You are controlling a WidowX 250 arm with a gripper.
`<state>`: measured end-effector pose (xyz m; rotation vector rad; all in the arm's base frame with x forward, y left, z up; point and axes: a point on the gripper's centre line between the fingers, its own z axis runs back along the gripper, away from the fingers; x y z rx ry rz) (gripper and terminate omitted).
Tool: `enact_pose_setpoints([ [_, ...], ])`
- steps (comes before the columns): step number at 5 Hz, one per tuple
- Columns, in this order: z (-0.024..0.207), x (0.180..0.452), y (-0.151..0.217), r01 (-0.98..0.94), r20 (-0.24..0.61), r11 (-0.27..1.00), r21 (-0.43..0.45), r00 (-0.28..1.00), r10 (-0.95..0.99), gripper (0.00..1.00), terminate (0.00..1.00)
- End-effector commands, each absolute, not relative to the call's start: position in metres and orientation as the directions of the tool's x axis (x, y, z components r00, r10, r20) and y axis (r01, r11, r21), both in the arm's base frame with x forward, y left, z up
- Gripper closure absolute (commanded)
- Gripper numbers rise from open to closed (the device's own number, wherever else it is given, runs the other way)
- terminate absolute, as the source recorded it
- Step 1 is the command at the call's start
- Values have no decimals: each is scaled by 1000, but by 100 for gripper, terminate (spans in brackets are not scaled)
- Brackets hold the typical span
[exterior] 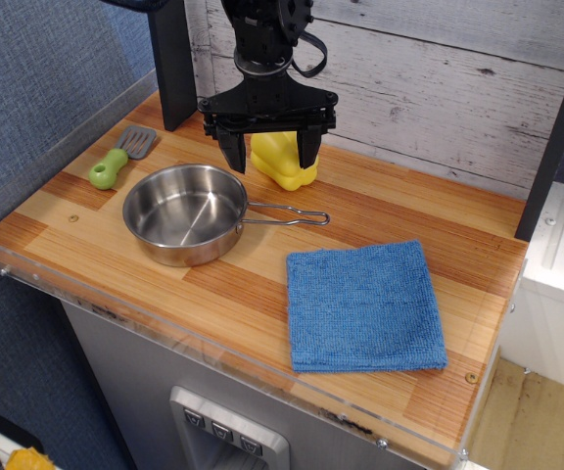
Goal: Place the blue cloth to the right of the yellow pepper.
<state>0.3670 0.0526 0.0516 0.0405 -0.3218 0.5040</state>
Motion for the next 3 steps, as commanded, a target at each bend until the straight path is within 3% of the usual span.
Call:
enact_pose_setpoints([
  [1, 52, 367, 53, -481, 313, 876, -41, 827, 468, 0, 0],
  [3, 62, 366, 43, -368, 356, 925, -95, 855, 377, 0, 0],
])
